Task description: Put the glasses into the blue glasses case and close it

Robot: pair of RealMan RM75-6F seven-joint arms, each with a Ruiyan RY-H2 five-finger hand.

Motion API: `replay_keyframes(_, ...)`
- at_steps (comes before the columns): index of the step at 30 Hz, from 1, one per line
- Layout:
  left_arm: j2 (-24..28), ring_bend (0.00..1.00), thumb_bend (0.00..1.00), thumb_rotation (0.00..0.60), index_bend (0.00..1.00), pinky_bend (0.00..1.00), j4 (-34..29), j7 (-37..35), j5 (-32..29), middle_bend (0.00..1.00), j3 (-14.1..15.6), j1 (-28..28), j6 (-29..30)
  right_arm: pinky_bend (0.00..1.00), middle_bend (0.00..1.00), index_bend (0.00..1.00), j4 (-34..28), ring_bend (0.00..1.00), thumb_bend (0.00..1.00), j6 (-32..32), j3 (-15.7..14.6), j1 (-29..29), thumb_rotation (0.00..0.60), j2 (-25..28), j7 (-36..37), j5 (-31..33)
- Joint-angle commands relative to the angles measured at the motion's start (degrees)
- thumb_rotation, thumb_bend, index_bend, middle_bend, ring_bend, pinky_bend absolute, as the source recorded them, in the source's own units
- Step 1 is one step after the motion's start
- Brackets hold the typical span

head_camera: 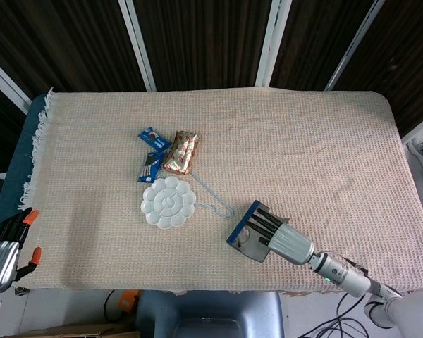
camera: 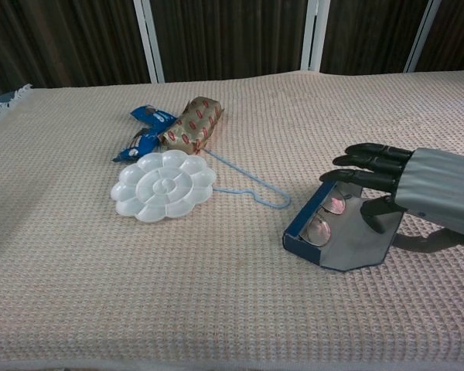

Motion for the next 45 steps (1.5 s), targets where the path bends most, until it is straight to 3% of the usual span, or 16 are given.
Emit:
replay_keyframes(1, -0.02, 0.08, 0.45, 0.6, 0.0, 0.13, 0.02, 0.03, 0.05, 0.04, 0.04, 0.02, 0.02, 0.09, 0.19, 0.82, -3.24, 0.03, 0.55, 0.95, -0.33, -1.08, 0.6, 2.08, -1.98, -1.25)
replay_keyframes(14, 0.03, 0.08, 0.46, 0.6, 0.0, 0.13, 0.01, -0.15, -0.2, 0.04, -0.1, -0.13, -0.29, 0.09, 0.19, 0.82, -11.59, 0.04, 0.55, -3.64, 4.05, 2.06, 0.6, 4.9, -1.15, -0.79)
replay_keyframes(34, 0.32, 0.08, 0.45, 0.6, 0.0, 0.13, 0.09, -0.53, -0.47, 0.04, -0.1, -0.25, -0.72, 0.09, 0.19, 0.8, -15.39, 0.04, 0.55, -14.27, 9.13, 7.8, 0.6, 4.95, 0.72, 1.68)
replay_keyframes(45, 0.27, 0.08, 0.45, 0.6, 0.0, 0.13, -0.01, -0.09, -0.4, 0.04, 0.01, -0.25, -0.81, 0.09, 0.19, 0.71, -16.12, 0.04, 0.55, -18.47, 10.94, 9.86, 0.6, 4.23, -0.57, 3.04)
